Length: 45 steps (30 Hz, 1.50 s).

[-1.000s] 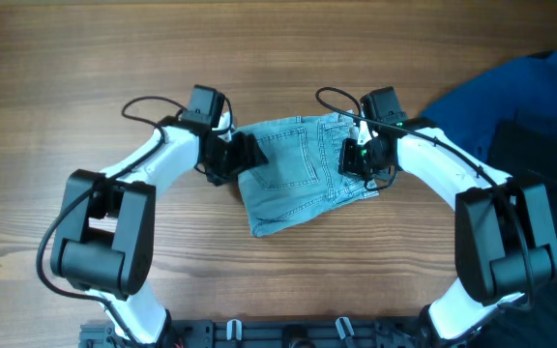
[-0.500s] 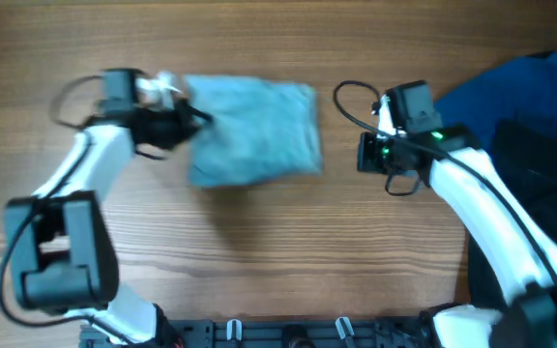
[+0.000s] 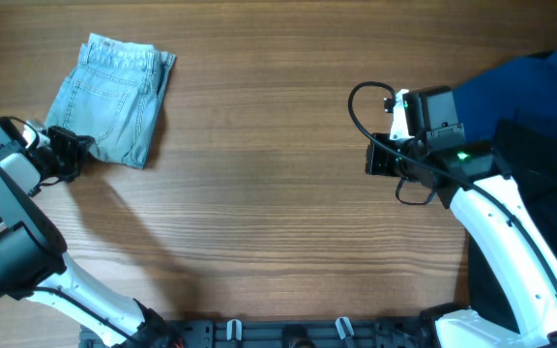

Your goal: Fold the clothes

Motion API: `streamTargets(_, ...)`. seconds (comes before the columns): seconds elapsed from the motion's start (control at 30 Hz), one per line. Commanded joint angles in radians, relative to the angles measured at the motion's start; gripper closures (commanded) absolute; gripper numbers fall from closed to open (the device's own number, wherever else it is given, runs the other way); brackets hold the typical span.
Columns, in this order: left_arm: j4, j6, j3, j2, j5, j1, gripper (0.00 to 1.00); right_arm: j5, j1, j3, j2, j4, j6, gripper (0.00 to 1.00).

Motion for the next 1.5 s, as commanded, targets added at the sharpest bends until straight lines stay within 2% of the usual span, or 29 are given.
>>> streamTargets(0.0,-0.021,-0.004,0.005,0.029,0.02,0.012,0.41,0.009,-0.003,0.005,0.0,-0.001,-0.02,0.96)
streamTargets(0.03,-0.052,-0.002,0.005,0.02,0.059,0.012,0.04,0.009,-0.003,0.005,-0.001,0.0,-0.021,0.96)
streamTargets(0.07,-0.093,-0.002,0.005,0.012,0.069,0.012,0.0,0.009,-0.003,0.005,-0.001,-0.001,-0.021,0.96)
streamTargets(0.13,-0.208,0.016,0.005,-0.02,0.068,0.012,0.01,0.009,-0.003,0.005,-0.002,-0.002,-0.031,0.93)
streamTargets(0.17,-0.274,0.041,0.005,-0.047,0.068,0.012,0.0,0.009,-0.003,0.005,-0.003,0.0,-0.042,0.88)
streamTargets(0.27,-0.44,0.18,0.005,-0.175,0.068,0.009,0.0,0.009,-0.003,0.006,-0.013,0.009,-0.047,0.84)
streamTargets(0.4,-0.637,0.427,0.005,-0.47,0.06,-0.039,0.01,0.009,-0.003,0.031,-0.065,0.048,-0.051,0.8)
streamTargets(0.5,-0.748,0.474,0.005,-0.731,-0.034,-0.138,0.01,0.009,-0.003,0.106,-0.131,0.055,-0.074,0.69)
streamTargets(0.53,-0.782,0.475,0.005,-0.806,-0.057,-0.177,0.01,0.008,-0.003,0.134,-0.16,0.05,-0.074,0.62)
streamTargets(0.6,-0.846,0.481,0.005,-0.988,-0.147,-0.286,0.01,0.009,-0.003,0.164,-0.226,0.048,-0.074,0.39)
streamTargets(0.67,-0.874,0.481,0.005,-1.135,-0.282,-0.395,0.0,0.009,-0.003,0.165,-0.294,0.048,-0.074,0.27)
streamTargets(0.77,-0.886,0.481,0.005,-1.284,-0.449,-0.507,0.0,0.01,-0.003,0.165,-0.364,0.043,-0.072,0.01)
streamTargets(0.97,-0.885,0.465,0.005,-1.411,-0.478,-0.556,0.0,0.009,-0.003,0.165,-0.411,0.035,-0.069,0.01)
streamTargets(1.33,-0.884,0.467,0.005,-1.41,-0.475,-0.556,0.0,0.009,-0.003,0.165,-0.299,-0.031,-0.069,0.0)
streamTargets(1.4,-0.884,0.467,0.005,-1.41,-0.475,-0.556,0.0,-0.026,-0.003,0.164,-0.266,-0.039,-0.023,0.01)
streamTargets(1.47,-0.884,0.467,0.005,-1.41,-0.475,-0.556,0.0,0.02,-0.003,0.161,-0.257,-0.037,-0.05,0.01)
